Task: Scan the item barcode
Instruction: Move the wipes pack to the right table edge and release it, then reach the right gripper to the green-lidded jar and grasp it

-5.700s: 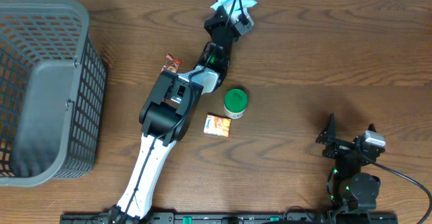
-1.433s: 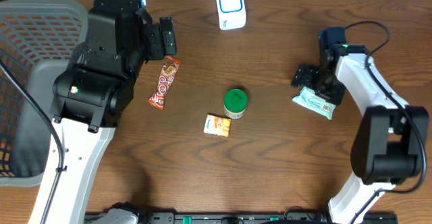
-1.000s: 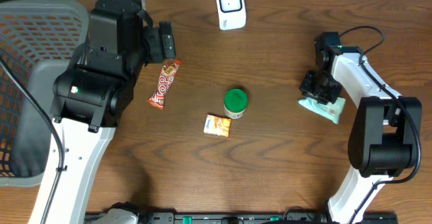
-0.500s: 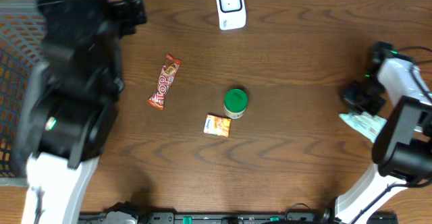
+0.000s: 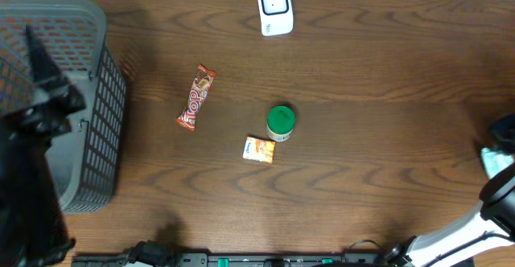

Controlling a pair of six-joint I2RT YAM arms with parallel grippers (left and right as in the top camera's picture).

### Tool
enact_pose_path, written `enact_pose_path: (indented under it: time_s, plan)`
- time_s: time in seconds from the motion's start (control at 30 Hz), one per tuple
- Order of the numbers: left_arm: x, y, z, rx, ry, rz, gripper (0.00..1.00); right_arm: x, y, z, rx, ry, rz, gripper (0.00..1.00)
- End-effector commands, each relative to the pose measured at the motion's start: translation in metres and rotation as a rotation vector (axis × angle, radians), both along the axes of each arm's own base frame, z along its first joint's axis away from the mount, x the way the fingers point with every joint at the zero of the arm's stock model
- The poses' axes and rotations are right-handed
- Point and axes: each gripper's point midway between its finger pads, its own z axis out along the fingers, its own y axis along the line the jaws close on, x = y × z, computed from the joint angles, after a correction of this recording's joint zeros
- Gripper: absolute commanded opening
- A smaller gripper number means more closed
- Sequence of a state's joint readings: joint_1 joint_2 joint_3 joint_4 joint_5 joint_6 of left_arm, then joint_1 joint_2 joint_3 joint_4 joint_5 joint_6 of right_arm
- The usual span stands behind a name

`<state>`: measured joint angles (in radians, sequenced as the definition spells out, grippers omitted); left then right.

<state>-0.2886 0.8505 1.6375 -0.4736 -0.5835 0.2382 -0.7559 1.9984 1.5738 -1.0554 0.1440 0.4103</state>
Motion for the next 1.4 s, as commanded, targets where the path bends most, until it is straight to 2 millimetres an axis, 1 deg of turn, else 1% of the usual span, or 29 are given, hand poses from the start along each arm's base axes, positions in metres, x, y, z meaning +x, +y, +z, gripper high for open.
enact_pose_path:
  time_s: [0.0, 0.1, 0.2, 0.23, 0.27, 0.3, 0.33, 0.37, 0.4, 0.43, 0.5, 0.57, 0.6, 0.67, 0.77, 0.83, 0.87, 0.93, 1.03, 1.07, 1.17, 1.27, 1.3, 1.37]
  plan:
    - [-0.006, 0.005, -0.002, 0.015, 0.013, 0.023, 0.98, 0.022, -0.030, 0.040, -0.119, -0.083, 0.069, 0.01]
    - [-0.013, 0.007, -0.004, -0.009, 0.006, 0.019, 0.98, 0.039, -0.044, 0.055, -0.189, -0.135, 0.119, 0.02]
    - [-0.020, 0.009, -0.007, -0.074, -0.010, 0.006, 0.98, 0.052, -0.055, 0.062, -0.259, -0.154, 0.177, 0.02]
    - [-0.022, 0.010, -0.008, -0.084, -0.009, 0.004, 0.98, 0.056, -0.054, 0.063, -0.259, -0.164, 0.186, 0.03]
    - [-0.025, 0.010, -0.009, -0.084, -0.010, 0.004, 0.98, 0.060, -0.052, 0.063, -0.253, -0.183, 0.193, 0.20]
    - [-0.029, 0.012, -0.008, -0.085, -0.015, 0.004, 0.98, 0.068, -0.047, 0.063, -0.234, -0.215, 0.226, 0.52]
    - [-0.032, 0.013, -0.008, -0.087, -0.021, 0.004, 0.98, 0.075, -0.041, 0.063, -0.211, -0.243, 0.258, 0.74]
    - [-0.038, 0.014, -0.006, -0.090, -0.031, 0.004, 0.98, 0.082, -0.033, 0.063, -0.184, -0.273, 0.283, 0.88]
    - [-0.044, 0.016, -0.005, -0.093, -0.043, 0.003, 0.98, 0.089, -0.026, 0.063, -0.162, -0.297, 0.301, 0.94]
    - [-0.051, 0.018, -0.004, -0.098, -0.057, 0.004, 0.98, 0.094, -0.017, 0.063, -0.142, -0.312, 0.319, 0.98]
    - [-0.065, 0.025, -0.002, -0.110, -0.083, 0.020, 0.98, 0.103, -0.002, 0.062, -0.115, -0.319, 0.351, 0.99]
    - [-0.081, 0.034, -0.004, -0.126, -0.111, 0.051, 0.98, 0.114, 0.021, 0.060, -0.090, -0.309, 0.393, 0.99]
    - [-0.091, 0.041, -0.006, -0.141, -0.133, 0.081, 0.98, 0.121, 0.041, 0.058, -0.065, -0.299, 0.418, 0.99]
    - [-0.103, 0.053, -0.011, -0.167, -0.165, 0.138, 0.98, 0.128, 0.075, 0.054, -0.010, -0.279, 0.440, 0.99]
    - [-0.114, 0.065, -0.019, -0.147, -0.187, 0.222, 0.98, 0.138, 0.142, 0.049, 0.089, -0.243, 0.535, 0.99]
    - [-0.116, 0.066, -0.025, -0.109, -0.195, 0.243, 0.98, 0.141, 0.191, 0.046, 0.139, -0.203, 0.597, 0.99]
    - [-0.117, 0.066, -0.027, -0.105, -0.202, 0.246, 0.98, 0.139, 0.213, 0.045, 0.167, -0.183, 0.628, 0.99]
    - [-0.118, 0.067, -0.032, -0.106, -0.222, 0.249, 0.98, 0.131, 0.265, 0.044, 0.255, -0.144, 0.716, 0.99]
    - [-0.119, 0.070, -0.034, -0.128, -0.248, 0.278, 0.98, 0.112, 0.345, 0.047, 0.425, -0.112, 0.851, 0.99]
    - [-0.119, 0.073, -0.032, -0.146, -0.268, 0.297, 0.98, 0.105, 0.379, 0.048, 0.454, -0.099, 0.927, 0.99]
    - [-0.117, 0.072, -0.027, -0.110, -0.262, 0.311, 0.98, 0.095, 0.417, 0.048, 0.462, -0.076, 0.983, 0.99]
    - [-0.120, 0.073, -0.025, -0.110, -0.272, 0.313, 0.98, 0.087, 0.447, 0.049, 0.467, -0.068, 1.020, 0.99]
    - [-0.123, 0.073, -0.025, -0.111, -0.278, 0.310, 0.98, 0.083, 0.465, 0.049, 0.468, -0.075, 1.043, 0.99]
    - [-0.126, 0.074, -0.025, -0.114, -0.285, 0.310, 0.98, 0.081, 0.483, 0.050, 0.467, -0.090, 1.072, 0.99]
